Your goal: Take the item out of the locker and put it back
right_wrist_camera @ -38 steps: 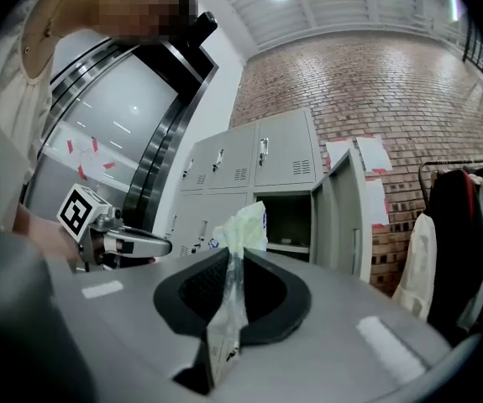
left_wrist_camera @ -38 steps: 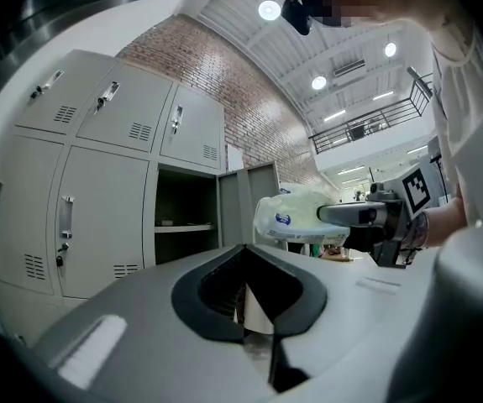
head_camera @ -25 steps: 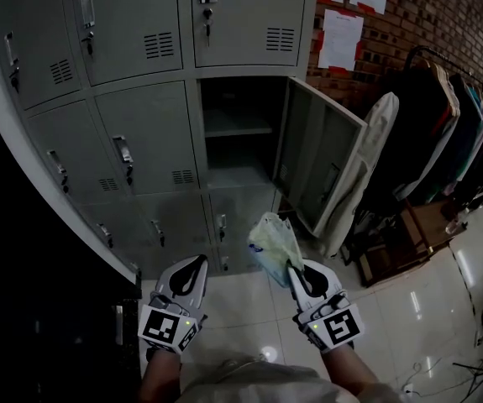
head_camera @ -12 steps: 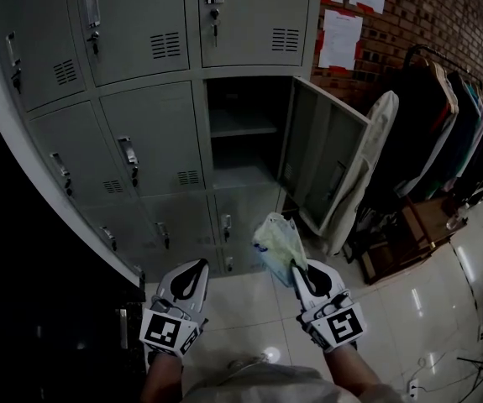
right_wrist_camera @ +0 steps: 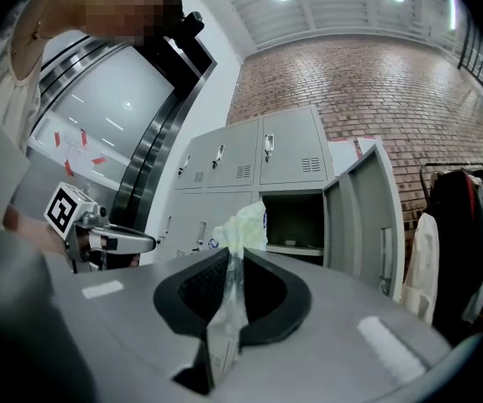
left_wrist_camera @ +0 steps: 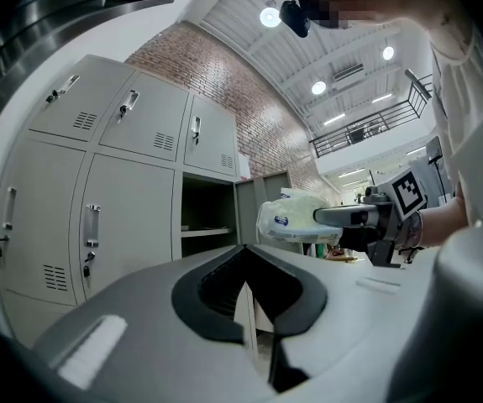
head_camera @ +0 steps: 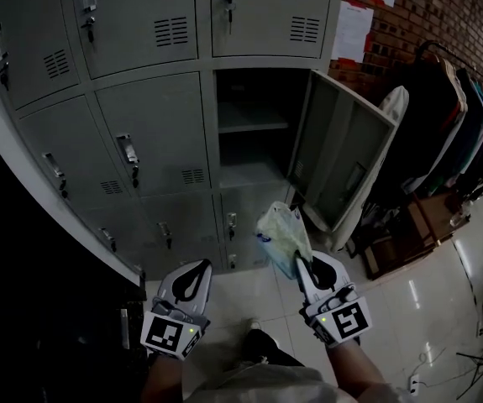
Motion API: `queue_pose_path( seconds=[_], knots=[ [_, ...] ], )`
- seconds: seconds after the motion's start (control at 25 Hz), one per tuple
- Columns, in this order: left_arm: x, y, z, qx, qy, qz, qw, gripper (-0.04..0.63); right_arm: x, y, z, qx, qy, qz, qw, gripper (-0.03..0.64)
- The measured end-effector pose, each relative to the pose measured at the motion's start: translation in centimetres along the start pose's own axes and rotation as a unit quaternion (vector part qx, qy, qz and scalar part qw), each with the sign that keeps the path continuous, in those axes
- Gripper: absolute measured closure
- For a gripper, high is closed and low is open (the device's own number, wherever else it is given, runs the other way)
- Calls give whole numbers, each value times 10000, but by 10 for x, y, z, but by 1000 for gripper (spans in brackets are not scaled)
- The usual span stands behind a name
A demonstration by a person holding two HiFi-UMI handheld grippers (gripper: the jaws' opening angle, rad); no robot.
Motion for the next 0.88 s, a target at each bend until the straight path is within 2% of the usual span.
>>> queue_pose_path(
  seconds=[0.16,0.36,0.56,0.76,0.88],
  knots=[
    [-25,-5,-33,36,45,6,10000,591,26,-13,-36,-25,-38,-4,10000,603],
    [-48,-4,-101,84,-180,-259,9995,591,76,-25,-91,38,-32,38,10000,603],
    [-80,2,-161,142,-80,-395,9991,591,121,-27,-147,73,46,95,9999,603],
    [-101,-1,-192,132,-188,-231,9995,591,138,-30,-187,-28,111,69,9999,603],
    [-113,-1,-202,127,-249,-301,9992,591,139,-28,-205,-17,95,134,9999,603]
  ],
)
Point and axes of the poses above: the fingertips, and each gripper's own axes: z backward along the fingers, x to its right, y out of its top, the point moved 7 cm from there along z, backward along the fingers, and after that the axes turned 1 degree about -x, right-handed, at the moved point
